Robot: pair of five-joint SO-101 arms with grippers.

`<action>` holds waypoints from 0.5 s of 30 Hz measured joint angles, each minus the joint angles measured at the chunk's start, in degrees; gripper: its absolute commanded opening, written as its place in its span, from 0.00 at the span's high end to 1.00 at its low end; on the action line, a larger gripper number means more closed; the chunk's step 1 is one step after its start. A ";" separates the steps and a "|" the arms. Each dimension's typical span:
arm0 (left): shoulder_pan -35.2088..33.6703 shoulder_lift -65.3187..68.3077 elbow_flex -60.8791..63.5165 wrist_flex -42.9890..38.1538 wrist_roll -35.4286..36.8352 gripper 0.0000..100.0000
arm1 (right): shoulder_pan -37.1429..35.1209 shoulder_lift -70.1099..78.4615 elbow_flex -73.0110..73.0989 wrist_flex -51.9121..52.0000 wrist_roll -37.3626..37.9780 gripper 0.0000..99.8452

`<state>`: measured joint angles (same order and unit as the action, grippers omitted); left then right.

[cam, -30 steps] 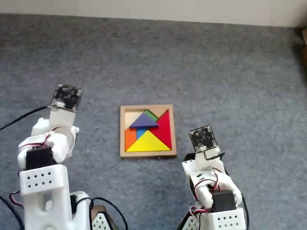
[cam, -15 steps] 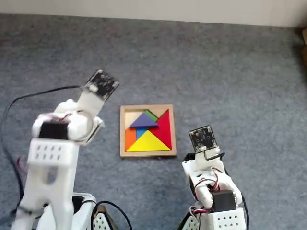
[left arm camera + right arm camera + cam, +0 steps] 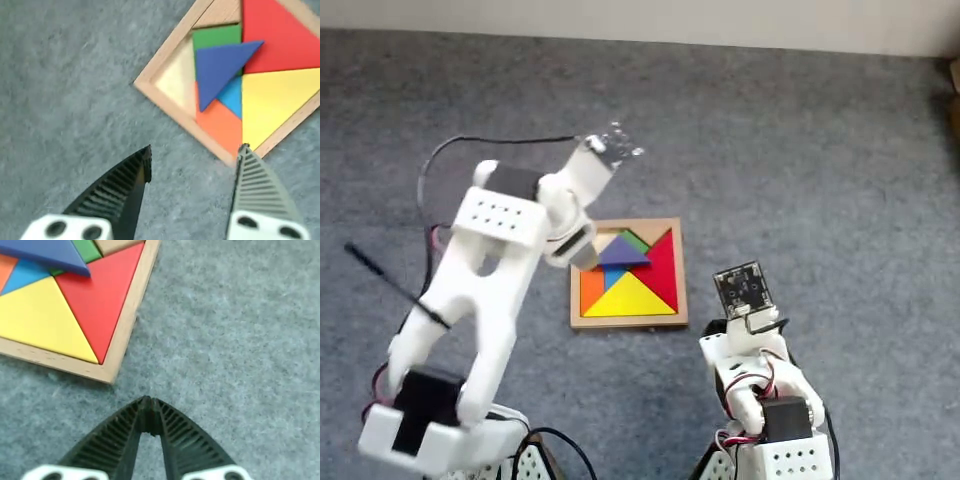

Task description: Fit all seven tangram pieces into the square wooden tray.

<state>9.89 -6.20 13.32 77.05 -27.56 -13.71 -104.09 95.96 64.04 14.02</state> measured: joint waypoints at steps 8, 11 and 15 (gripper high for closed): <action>5.89 13.45 -9.23 0.00 -2.46 0.73 | 0.00 0.00 0.00 0.00 0.00 0.99; 7.12 19.25 -13.36 0.00 -2.46 0.73 | 0.00 0.00 0.00 0.00 0.00 0.99; 7.65 26.64 -19.78 0.00 -2.46 0.73 | 0.00 0.00 0.00 0.00 0.00 0.99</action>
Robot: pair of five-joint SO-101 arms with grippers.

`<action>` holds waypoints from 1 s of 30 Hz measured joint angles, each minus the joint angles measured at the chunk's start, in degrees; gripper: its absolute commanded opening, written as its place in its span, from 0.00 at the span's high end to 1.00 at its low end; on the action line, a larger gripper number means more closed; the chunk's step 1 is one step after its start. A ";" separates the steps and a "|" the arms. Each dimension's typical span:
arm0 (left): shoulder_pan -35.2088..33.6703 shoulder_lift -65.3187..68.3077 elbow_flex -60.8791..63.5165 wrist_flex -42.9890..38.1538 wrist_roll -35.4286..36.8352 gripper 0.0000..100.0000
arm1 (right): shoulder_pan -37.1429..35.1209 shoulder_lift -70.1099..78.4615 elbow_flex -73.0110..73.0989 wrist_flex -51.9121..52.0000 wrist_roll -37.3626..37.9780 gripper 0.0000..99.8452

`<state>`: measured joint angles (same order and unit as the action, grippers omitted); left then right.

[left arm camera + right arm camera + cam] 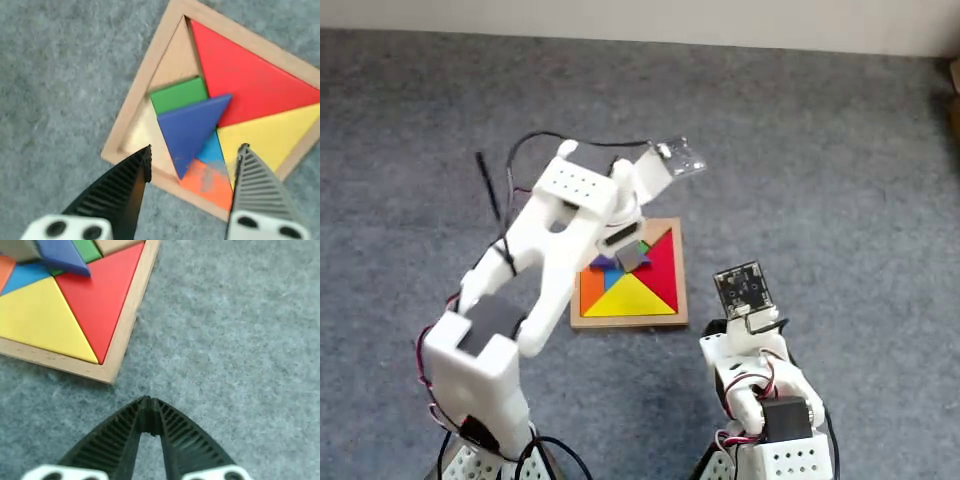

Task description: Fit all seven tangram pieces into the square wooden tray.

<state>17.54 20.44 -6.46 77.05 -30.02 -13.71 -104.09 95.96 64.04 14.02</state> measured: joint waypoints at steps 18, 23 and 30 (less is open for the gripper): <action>-3.08 10.81 -7.74 0.26 4.75 0.73 | 0.00 0.00 0.00 0.00 0.00 0.99; -3.43 10.81 -7.74 0.88 8.70 0.73 | 0.00 0.00 0.00 0.00 0.00 0.99; -6.24 10.81 -7.74 0.88 13.45 0.73 | 0.18 0.00 0.00 0.00 0.00 0.99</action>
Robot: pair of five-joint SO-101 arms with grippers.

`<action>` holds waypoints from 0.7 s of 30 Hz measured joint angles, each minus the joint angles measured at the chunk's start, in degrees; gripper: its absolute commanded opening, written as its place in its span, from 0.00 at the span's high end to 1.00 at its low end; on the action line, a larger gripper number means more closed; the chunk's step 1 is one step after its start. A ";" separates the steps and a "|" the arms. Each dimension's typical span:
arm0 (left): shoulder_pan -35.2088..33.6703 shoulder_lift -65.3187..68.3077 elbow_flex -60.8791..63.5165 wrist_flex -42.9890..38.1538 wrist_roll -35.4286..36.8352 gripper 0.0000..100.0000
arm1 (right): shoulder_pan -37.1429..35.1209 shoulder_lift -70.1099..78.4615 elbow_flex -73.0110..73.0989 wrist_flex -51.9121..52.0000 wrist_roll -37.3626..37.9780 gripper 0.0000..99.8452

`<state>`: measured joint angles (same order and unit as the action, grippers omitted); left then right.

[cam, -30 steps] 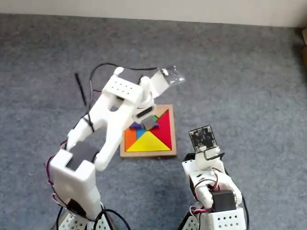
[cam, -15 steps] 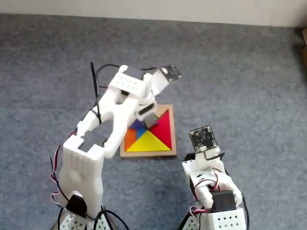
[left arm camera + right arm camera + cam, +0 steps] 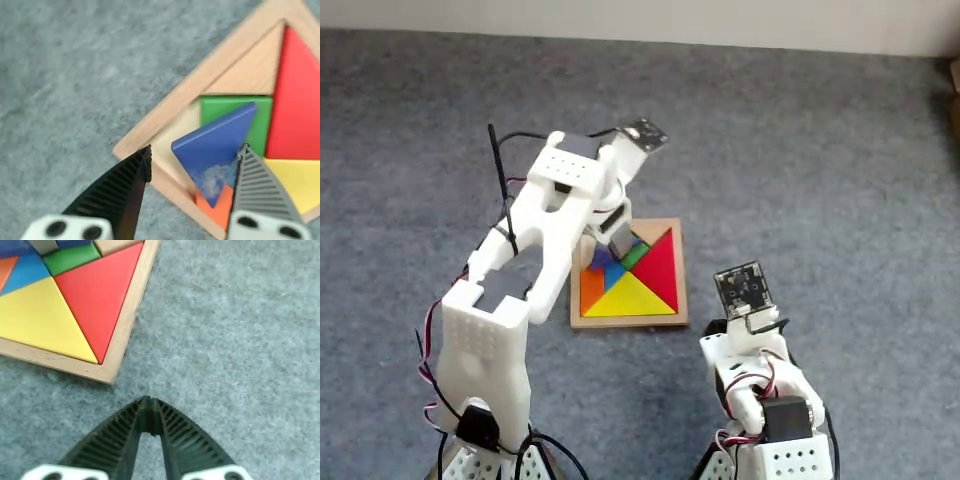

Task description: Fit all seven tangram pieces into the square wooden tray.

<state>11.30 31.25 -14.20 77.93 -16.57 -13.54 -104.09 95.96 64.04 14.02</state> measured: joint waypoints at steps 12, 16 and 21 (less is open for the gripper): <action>-2.46 0.00 0.00 -0.35 2.37 0.73 | 0.00 0.00 0.00 0.00 0.00 0.99; -3.43 0.00 0.00 -0.53 2.37 0.73 | 0.00 0.00 0.00 0.00 0.00 0.99; -3.43 -0.44 -0.26 -0.53 2.37 0.73 | 0.00 0.00 0.00 0.00 0.00 0.99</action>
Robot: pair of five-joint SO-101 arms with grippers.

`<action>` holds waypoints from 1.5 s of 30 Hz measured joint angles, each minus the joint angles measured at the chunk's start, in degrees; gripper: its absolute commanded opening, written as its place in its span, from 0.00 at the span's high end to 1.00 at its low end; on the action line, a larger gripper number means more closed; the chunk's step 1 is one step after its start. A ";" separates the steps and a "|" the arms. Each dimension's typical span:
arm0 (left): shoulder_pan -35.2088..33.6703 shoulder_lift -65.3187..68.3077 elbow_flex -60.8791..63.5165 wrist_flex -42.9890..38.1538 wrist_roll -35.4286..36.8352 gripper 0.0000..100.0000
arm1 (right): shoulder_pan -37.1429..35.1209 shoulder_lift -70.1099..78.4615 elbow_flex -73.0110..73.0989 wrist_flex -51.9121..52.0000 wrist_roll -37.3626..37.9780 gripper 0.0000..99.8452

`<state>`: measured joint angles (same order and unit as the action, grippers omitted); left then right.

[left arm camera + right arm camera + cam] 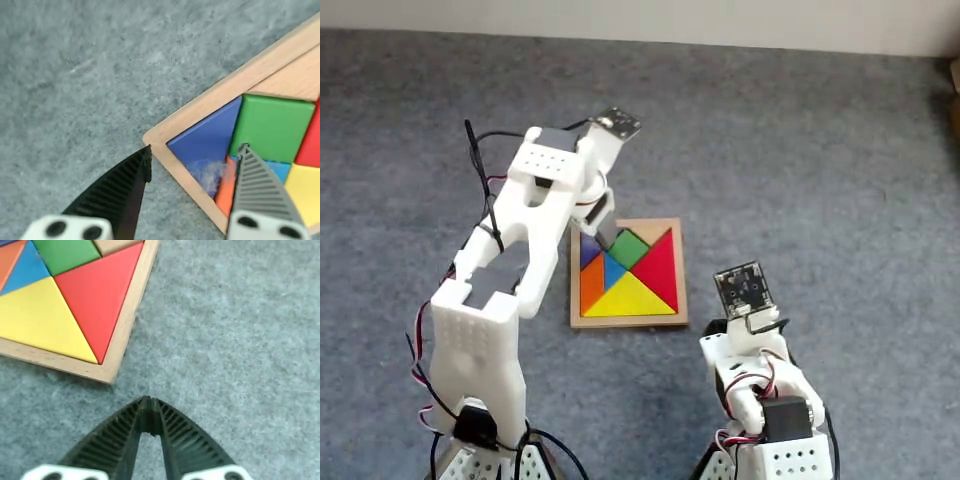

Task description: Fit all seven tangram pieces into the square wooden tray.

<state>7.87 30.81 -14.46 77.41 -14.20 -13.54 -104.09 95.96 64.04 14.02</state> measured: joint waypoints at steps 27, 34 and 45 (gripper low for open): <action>1.14 -59.96 30.59 6.42 2.99 1.00 | 0.88 0.00 0.00 1.23 0.00 0.99; -0.44 -80.53 52.31 -5.71 3.16 0.99 | 1.32 0.00 0.00 1.76 -0.18 0.99; -0.97 -99.69 77.89 -17.93 3.16 0.99 | 8.35 0.00 0.00 1.76 -15.03 0.99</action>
<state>6.90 -68.88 63.43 59.47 -11.03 -5.19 -104.09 95.96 65.80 -1.01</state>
